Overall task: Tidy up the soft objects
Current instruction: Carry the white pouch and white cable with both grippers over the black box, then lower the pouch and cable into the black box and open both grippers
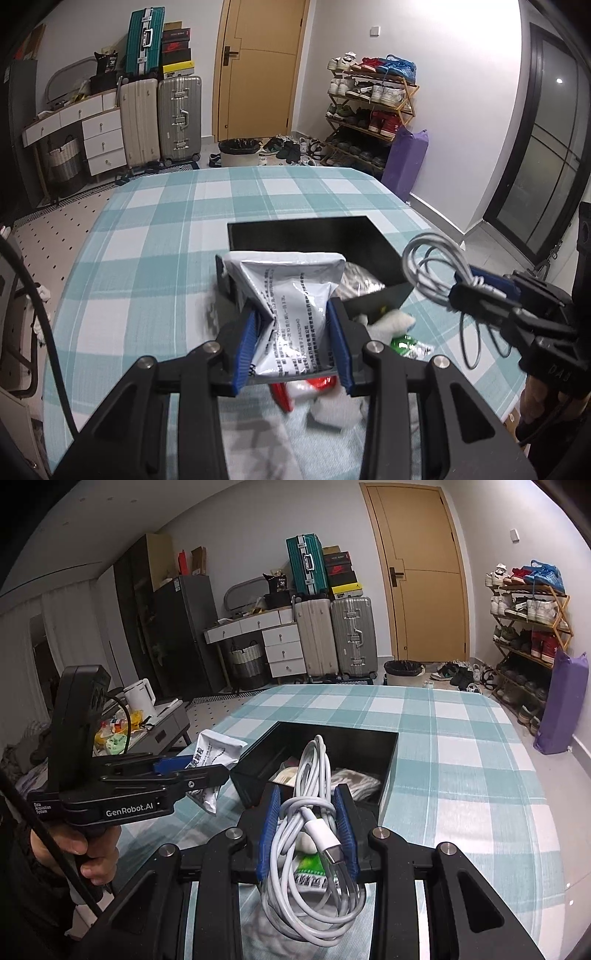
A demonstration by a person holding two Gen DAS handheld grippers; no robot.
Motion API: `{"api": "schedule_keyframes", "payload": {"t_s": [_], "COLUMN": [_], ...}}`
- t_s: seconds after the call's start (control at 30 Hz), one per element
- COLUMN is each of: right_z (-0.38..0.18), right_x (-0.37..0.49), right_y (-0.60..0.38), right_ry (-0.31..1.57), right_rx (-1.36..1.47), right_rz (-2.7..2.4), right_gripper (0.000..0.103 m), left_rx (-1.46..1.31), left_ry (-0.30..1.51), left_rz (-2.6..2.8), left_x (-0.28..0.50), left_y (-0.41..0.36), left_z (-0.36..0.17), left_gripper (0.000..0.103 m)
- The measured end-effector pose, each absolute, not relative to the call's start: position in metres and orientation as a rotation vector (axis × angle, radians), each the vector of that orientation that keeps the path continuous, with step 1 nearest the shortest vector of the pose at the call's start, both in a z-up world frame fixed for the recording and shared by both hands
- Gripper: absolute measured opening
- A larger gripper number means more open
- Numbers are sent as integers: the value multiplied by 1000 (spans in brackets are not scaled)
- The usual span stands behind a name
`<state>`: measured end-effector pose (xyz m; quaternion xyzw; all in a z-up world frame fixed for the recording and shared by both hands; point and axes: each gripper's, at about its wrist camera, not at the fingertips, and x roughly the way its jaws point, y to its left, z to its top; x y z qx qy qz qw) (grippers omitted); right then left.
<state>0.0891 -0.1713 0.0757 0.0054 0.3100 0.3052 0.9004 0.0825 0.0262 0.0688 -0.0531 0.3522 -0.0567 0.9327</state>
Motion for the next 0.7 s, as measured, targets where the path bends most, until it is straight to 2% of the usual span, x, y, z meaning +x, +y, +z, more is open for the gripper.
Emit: {"api": "schedule_keyframes", "payload": {"t_s": [0.7], "right_z": [74], "right_x": [145], "right_y": [-152], "right_ry": [663], "right_rx": [-26], "right_rz": [645], "right_gripper": [30], "left_rx": [-98], "left_ry": [767], "left_rz": [-132], "left_x": [141], "left_y": [21], "left_z": [59], "left_gripper": [36]}}
